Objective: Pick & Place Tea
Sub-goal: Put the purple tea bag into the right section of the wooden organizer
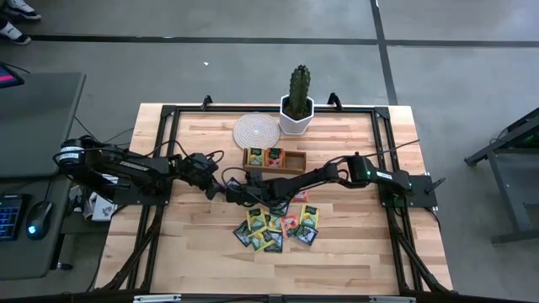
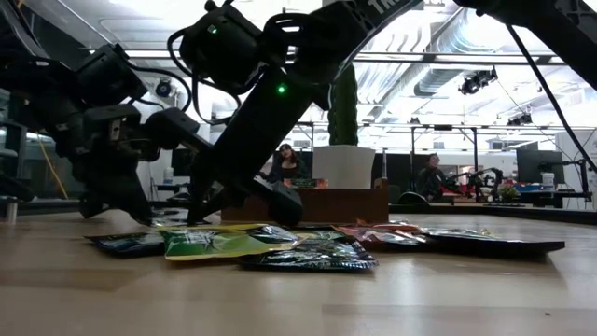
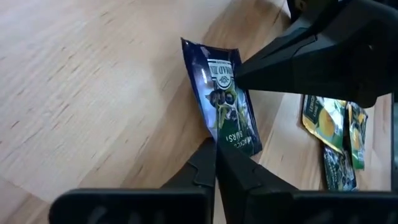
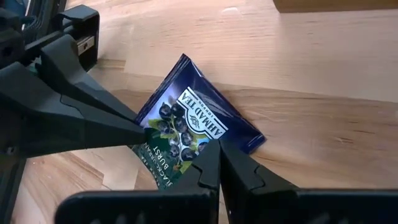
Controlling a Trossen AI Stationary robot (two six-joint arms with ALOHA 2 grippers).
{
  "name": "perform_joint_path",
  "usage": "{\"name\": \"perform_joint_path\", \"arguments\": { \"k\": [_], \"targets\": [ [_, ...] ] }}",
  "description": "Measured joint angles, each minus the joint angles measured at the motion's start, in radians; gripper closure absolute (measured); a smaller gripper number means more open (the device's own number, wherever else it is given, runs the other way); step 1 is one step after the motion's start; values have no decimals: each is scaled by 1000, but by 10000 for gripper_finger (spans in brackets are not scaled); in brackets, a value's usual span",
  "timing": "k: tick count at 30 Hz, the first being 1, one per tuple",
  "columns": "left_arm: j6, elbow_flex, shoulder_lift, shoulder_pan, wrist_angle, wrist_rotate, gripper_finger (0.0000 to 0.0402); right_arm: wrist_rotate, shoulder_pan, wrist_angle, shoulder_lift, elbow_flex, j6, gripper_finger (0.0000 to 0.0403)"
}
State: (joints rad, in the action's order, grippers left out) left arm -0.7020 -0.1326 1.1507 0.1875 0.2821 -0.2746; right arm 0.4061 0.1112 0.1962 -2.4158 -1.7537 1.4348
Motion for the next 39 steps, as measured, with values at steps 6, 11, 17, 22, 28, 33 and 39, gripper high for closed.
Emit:
{"name": "perform_joint_path", "arguments": {
  "k": [6,11,17,22,28,33,39],
  "targets": [
    [54,0,0,2,0,-35,401,-10,0,-30,10,3,-67,403],
    [98,2,-11,2,0,-61,401,-25,0,-21,45,5,-134,403],
    [154,2,-57,3,7,-95,401,-78,0,-22,107,3,-290,403],
    [247,2,-75,3,6,-201,401,-235,-2,-28,170,2,-538,402],
    [377,0,-77,2,-4,-302,401,-499,-30,-20,183,2,-733,394],
    [409,0,-77,2,-5,-322,401,-649,-72,16,183,2,-760,375],
    [436,0,-77,2,-5,-340,401,-716,-112,-42,194,1,-835,314]
  ]
}}
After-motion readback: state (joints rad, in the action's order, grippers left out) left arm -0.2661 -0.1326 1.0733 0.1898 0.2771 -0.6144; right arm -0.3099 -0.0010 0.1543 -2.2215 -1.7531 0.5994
